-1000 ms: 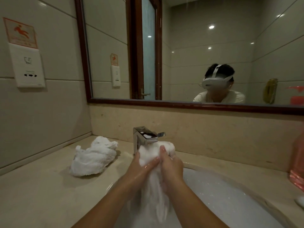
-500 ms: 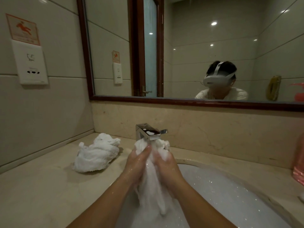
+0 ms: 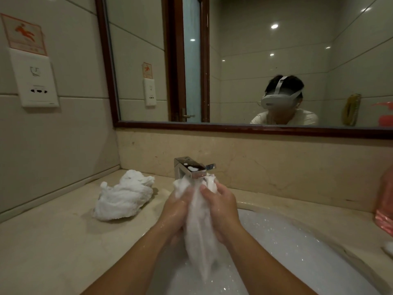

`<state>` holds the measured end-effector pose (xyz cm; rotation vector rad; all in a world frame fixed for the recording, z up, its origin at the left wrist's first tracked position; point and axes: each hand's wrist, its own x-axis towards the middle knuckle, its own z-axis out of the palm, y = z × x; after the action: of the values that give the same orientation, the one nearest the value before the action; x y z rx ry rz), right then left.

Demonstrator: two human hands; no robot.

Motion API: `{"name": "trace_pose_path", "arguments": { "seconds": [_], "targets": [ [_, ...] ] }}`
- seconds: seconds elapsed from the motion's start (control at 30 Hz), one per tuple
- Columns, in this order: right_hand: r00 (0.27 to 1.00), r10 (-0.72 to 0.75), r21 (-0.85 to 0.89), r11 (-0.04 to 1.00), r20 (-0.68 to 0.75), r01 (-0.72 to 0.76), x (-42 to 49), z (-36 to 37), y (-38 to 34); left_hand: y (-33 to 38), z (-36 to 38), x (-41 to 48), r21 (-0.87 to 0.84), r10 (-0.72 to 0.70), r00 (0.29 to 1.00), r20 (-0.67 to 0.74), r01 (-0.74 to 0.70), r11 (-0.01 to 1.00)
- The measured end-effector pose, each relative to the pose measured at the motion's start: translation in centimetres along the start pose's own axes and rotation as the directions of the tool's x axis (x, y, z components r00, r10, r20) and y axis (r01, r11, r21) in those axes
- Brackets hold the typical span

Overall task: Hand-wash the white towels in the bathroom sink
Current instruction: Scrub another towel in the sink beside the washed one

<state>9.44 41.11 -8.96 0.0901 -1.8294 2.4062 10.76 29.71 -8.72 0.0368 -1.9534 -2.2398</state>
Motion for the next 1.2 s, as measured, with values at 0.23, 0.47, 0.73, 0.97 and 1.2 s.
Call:
{"name": "trace_pose_path", "arguments": {
  "seconds": [0.23, 0.47, 0.73, 0.97, 1.2],
  "targets": [
    [0.999, -0.037, -0.428, 0.902, 0.039, 0.05, -1.1, -0.7, 0.4, 0.0, 0.1, 0.7, -0.049, -0.066, 0.992, -0.104, 0.061, 0.997],
    [0.995, 0.086, -0.379, 0.92, -0.047, -0.097, -0.1, 0.0, 1.4, -0.3, -0.4, 0.2, 0.13, 0.105, 0.992, -0.075, -0.095, 0.987],
    [0.951, 0.22, -0.001, 0.974, -0.218, -0.225, 1.0, 0.9, -0.3, -0.5, -1.0, -1.1, 0.277, -0.043, 0.995, 0.095, 0.015, 0.961],
    [0.999, -0.022, -0.217, 0.976, -0.029, 0.015, -0.1, 0.4, 0.6, -0.5, 0.6, -0.1, 0.148, -0.061, 0.986, -0.155, 0.084, 0.985],
    [0.982, 0.187, -0.195, 0.963, -0.01, -0.186, 0.7, 0.8, 2.1, -1.0, 0.0, 0.8, 0.107, -0.029, 0.966, -0.258, 0.058, 0.993]
  ]
}}
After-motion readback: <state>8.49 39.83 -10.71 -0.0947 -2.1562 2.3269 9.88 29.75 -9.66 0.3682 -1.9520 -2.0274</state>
